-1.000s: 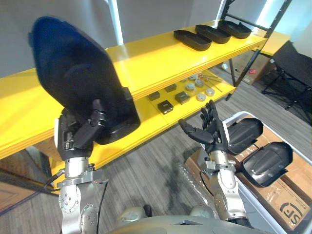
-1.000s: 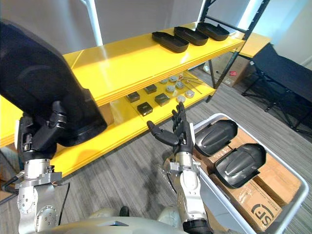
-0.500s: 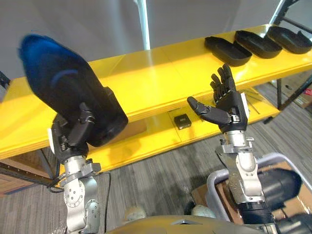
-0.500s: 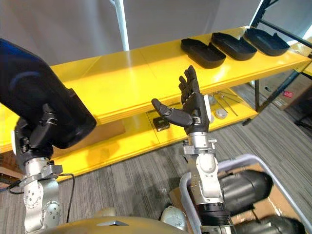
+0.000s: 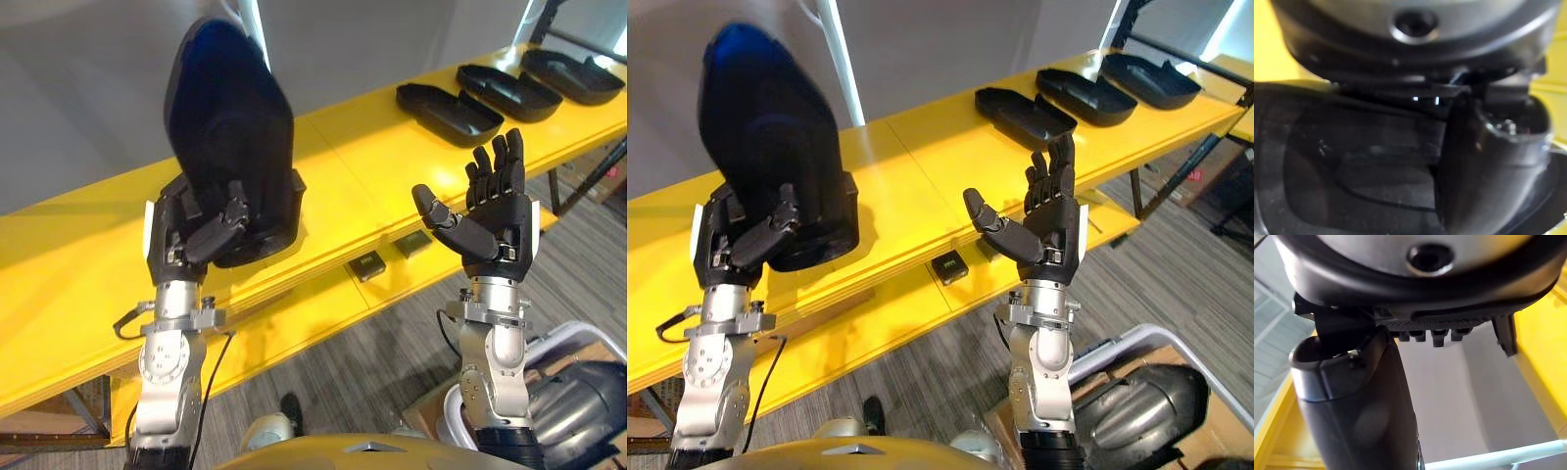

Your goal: Walk over and take three plastic housings, then place them on the shelf

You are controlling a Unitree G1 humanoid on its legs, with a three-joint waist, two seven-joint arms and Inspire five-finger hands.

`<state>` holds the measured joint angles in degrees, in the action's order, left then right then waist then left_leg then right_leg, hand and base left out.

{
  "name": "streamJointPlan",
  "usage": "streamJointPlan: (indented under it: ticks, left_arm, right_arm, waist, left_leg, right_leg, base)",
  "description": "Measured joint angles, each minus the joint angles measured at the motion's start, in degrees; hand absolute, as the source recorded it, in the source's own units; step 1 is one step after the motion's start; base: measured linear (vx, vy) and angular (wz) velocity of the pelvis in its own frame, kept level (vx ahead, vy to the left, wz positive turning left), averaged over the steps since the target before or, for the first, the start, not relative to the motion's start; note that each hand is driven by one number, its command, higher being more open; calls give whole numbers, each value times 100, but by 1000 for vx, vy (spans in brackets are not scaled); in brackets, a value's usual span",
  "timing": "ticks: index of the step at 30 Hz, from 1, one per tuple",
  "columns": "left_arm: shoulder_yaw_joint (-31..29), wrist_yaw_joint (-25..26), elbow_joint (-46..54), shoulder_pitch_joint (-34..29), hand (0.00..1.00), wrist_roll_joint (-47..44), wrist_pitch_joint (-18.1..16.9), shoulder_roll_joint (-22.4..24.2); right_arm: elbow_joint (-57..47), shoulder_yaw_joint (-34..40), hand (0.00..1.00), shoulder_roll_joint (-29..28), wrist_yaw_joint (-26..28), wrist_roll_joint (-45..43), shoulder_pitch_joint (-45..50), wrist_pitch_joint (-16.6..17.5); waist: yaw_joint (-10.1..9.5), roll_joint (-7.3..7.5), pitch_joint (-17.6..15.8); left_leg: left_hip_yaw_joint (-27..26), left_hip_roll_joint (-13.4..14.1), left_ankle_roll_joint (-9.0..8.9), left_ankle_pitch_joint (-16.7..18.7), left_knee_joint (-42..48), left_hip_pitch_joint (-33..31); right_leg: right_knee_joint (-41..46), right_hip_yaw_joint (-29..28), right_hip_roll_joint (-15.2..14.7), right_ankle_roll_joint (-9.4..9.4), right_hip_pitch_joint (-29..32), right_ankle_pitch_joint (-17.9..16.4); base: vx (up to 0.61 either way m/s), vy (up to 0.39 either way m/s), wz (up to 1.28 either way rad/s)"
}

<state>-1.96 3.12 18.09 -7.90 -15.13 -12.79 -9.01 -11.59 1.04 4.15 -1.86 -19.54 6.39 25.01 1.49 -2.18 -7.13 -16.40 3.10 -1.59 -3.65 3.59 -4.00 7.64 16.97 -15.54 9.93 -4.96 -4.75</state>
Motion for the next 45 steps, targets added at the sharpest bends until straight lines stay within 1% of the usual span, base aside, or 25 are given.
streamJointPlan:
  ticks: [2,4,6,7,8,9,10,11,12,13,14,15,17,18,20,21,22,23,26,30,31,34,35,39,45]
  left_arm:
    - [239,-124,-184,294,0,-53,198,-10]
    - [436,-131,-437,604,0,-53,298,-65]
    - [599,-125,-956,1233,0,-174,471,-240]
    - [600,-117,-1072,1375,0,-304,520,-292]
    - [600,-72,-1330,1692,0,-593,627,-348]
    - [595,55,-1585,2010,0,-932,749,-367]
    - [593,139,-1721,2167,0,-1045,808,-380]
    - [566,317,-2071,2478,0,-1267,881,-416]
    - [494,461,-2407,2764,0,-1500,986,-472]
    - [437,526,-2557,2897,0,-1625,1049,-493]
    - [285,671,-2799,3097,0,-1771,1143,-505]
    - [216,745,-2868,3144,0,-1834,1183,-511]
    - [8,937,-3008,3253,0,-2090,1330,-578]
    - [-19,956,-3036,3265,0,-2129,1367,-593]
    - [-18,1092,-3274,3383,0,-2128,1578,-698]
    - [-18,1180,-3536,3545,0,-2130,1688,-784]
    - [-47,1206,-3663,3641,0,-2191,1705,-821]
    - [-131,1302,-3870,3910,0,-2357,1741,-895]
    - [-141,1426,-3895,4118,0,-2352,1841,-934]
    - [-239,1577,-3906,4129,0,-2358,2082,-935]
    - [-271,1630,-4004,4153,0,-2358,2137,-935]
    - [-316,1647,-4289,4242,0,-2365,2166,-936]
    - [-336,1714,-4424,4297,100,-2375,2162,-936]
    - [-304,2025,-4598,4553,100,-2369,2186,-982]
    - [-131,2342,-4675,4699,100,-2302,2270,-1014]
  right_arm:
    - [-22,-31,100,14,-1,20,12,-22]
    - [-36,-30,100,25,-11,87,11,-62]
    - [-42,-47,100,143,0,78,-52,-110]
    - [-45,-54,100,188,11,63,-72,-114]
    - [-78,-48,100,282,23,9,-67,-118]
    - [-117,-46,100,336,28,-17,-69,-172]
    - [-158,-37,100,346,28,-19,-68,-220]
    - [-255,-53,100,369,43,-18,-68,-287]
    - [-368,-80,100,419,120,-18,-67,-331]
    - [-436,-111,100,446,170,-18,-63,-350]
    - [-535,-176,100,490,302,-20,-69,-366]
    - [-584,-191,100,496,375,-22,-68,-413]
    - [-693,-199,100,501,628,-133,-64,-626]
    - [-693,-195,100,508,657,-133,-62,-695]
    - [-691,-211,100,564,740,-129,-75,-937]
    - [-687,-258,100,658,804,-129,-122,-1015]
    - [-686,-291,100,723,829,-129,-181,-1059]
    - [-674,-343,100,846,884,-129,-369,-1152]
    - [-674,-379,100,944,916,-130,-553,-1228]
    - [-675,-376,100,943,1007,-129,-548,-1376]
    - [-675,-378,100,944,1030,-130,-548,-1451]
    - [-675,-387,100,947,1027,-149,-571,-1472]
    - [-675,-392,100,950,1020,-150,-620,-1472]
    - [-688,-435,100,970,978,-157,-810,-1574]
    - [-688,-639,100,969,878,-157,-892,-1756]
  waist:
    - [40,7,-5]
    - [61,10,-7]
    - [138,12,-8]
    - [181,12,-8]
    - [237,12,-8]
    - [279,15,-10]
    - [309,22,-16]
    - [357,25,-18]
    - [383,37,-25]
    - [394,39,-33]
    - [461,46,-52]
    - [497,47,-52]
    - [516,83,-80]
    - [524,93,-87]
    - [529,101,-102]
    - [526,93,-112]
    - [527,88,-143]
    - [535,96,-274]
    - [545,75,-310]
    - [599,73,-311]
    - [619,59,-319]
    - [629,-2,-380]
    - [640,-40,-432]
    - [659,-107,-601]
    - [657,-114,-649]
  left_leg:
    - [-58,-60,36,-18,-133,50]
    - [-57,-74,41,-59,-223,72]
    - [-59,-103,34,-221,-486,137]
    - [-59,-111,33,-270,-558,146]
    - [-63,-131,40,-358,-707,180]
    - [-97,-142,47,-418,-845,232]
    - [-109,-143,50,-421,-843,229]
    - [-155,-138,51,-422,-847,230]
    - [-232,-134,42,-414,-856,228]
    - [-262,-131,19,-398,-865,218]
    - [-287,-119,12,-409,-867,195]
    - [-296,-109,10,-416,-867,177]
    - [-386,-48,15,-463,-867,120]
    - [-390,-50,41,-495,-867,113]
    - [-395,-18,24,-549,-865,92]
    - [-401,7,25,-579,-863,40]
    - [-411,25,33,-599,-858,18]
    - [-418,54,35,-634,-853,-3]
    - [-407,66,55,-684,-863,-123]
    - [-372,62,69,-717,-864,-123]
    - [-355,69,72,-735,-868,-123]
    - [-345,77,76,-756,-871,-130]
    - [-344,79,70,-758,-872,-150]
    - [-316,121,18,-765,-873,-266]
    - [-306,128,43,-792,-871,-276]
  right_leg:
    - [-83,-2,-32,-2,2,80]
    - [-89,5,-30,15,7,94]
    - [-88,2,-20,16,69,95]
    - [-89,0,-17,16,90,95]
    - [-88,-2,-14,18,124,97]
    - [-86,-31,-12,28,163,103]
    - [-83,-53,-14,31,174,107]
    - [-83,-108,-13,20,207,131]
    - [-83,-182,-14,19,256,135]
    - [-83,-207,-14,19,284,136]
    - [-82,-241,-4,20,330,146]
    - [-81,-253,8,9,358,154]
    - [-83,-338,75,-24,479,189]
    - [-83,-338,88,-27,489,191]
    - [-89,-355,134,-55,515,210]
    - [-87,-385,161,-82,585,237]
    - [-95,-391,179,-109,610,264]
    - [-121,-412,214,-115,629,306]
    - [-204,-419,243,-106,706,392]
    - [-202,-398,242,-97,684,400]
    - [-190,-385,249,-97,680,400]
    - [-190,-383,255,-106,686,395]
    - [-204,-385,255,-119,710,388]
    - [-215,-399,280,-120,806,412]
    - [-230,-408,283,-114,809,453]
  base:
    - [52,71,-6]
    - [12,18,-3]
    - [-16,2,-1]
    - [-43,8,-2]
    - [-56,26,-7]
    - [-58,33,-8]
    - [-64,45,-17]
    - [-61,44,-23]
    - [-67,41,-27]
    - [-71,32,-24]
    - [-57,17,-13]
    - [-64,16,-17]
    - [-46,2,-19]
    - [-24,-7,-9]
    - [-10,-7,-2]
    - [-22,-14,-6]
    - [-52,-10,-9]
    - [-56,-1,-6]
    - [-43,15,0]
    - [-19,20,4]
    - [-26,6,5]
    - [-39,10,1]
    - [-61,17,1]
    - [-60,8,2]
    - [-2,-1,1]
